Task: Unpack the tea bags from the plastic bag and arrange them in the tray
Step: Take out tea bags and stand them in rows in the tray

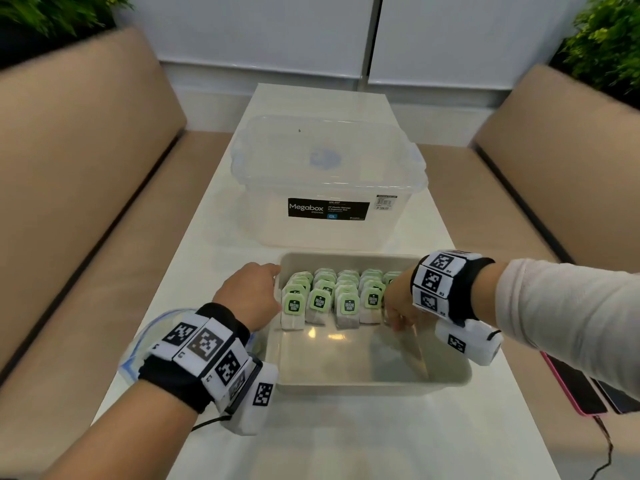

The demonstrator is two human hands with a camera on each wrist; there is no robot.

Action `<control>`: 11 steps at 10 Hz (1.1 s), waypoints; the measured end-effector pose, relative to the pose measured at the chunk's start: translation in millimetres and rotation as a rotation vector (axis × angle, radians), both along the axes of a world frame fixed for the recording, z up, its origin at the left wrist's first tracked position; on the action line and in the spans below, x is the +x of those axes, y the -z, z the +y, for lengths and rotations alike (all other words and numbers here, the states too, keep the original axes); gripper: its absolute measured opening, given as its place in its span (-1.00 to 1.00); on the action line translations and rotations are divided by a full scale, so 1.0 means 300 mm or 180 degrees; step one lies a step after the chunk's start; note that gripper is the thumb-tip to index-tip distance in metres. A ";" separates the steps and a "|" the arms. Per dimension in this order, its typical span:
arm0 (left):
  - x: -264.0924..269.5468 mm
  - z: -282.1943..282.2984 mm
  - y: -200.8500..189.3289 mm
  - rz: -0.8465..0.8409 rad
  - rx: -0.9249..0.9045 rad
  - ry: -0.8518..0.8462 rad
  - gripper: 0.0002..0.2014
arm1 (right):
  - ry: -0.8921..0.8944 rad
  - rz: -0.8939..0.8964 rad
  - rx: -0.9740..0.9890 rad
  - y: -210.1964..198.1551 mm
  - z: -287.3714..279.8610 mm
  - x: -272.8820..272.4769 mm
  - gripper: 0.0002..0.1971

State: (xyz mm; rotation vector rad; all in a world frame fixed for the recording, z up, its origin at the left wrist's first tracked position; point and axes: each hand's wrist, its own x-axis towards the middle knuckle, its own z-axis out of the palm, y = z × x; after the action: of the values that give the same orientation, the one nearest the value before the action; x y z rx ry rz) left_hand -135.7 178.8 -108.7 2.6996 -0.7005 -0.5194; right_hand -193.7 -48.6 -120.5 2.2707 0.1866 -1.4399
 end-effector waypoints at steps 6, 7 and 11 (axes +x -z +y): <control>0.037 0.152 -0.075 -0.0051 -0.0363 -0.0072 -0.54 | 0.1293 -0.1767 0.1002 -0.100 0.151 0.078 -0.83; 0.041 0.204 -0.074 -0.0108 -0.0450 -0.0092 -0.70 | 0.1149 -0.2084 0.0972 -0.109 0.208 0.101 -0.83; 0.034 0.500 0.032 -0.0107 -0.0510 -0.0217 -0.79 | 0.1466 -0.2936 0.2749 -0.204 0.650 0.043 -0.88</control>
State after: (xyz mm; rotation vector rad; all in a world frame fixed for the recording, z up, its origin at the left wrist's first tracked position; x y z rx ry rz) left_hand -125.7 328.7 -118.4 2.5773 -0.6282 -0.3849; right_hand -180.7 146.3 -59.4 3.6101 -0.0320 -0.2866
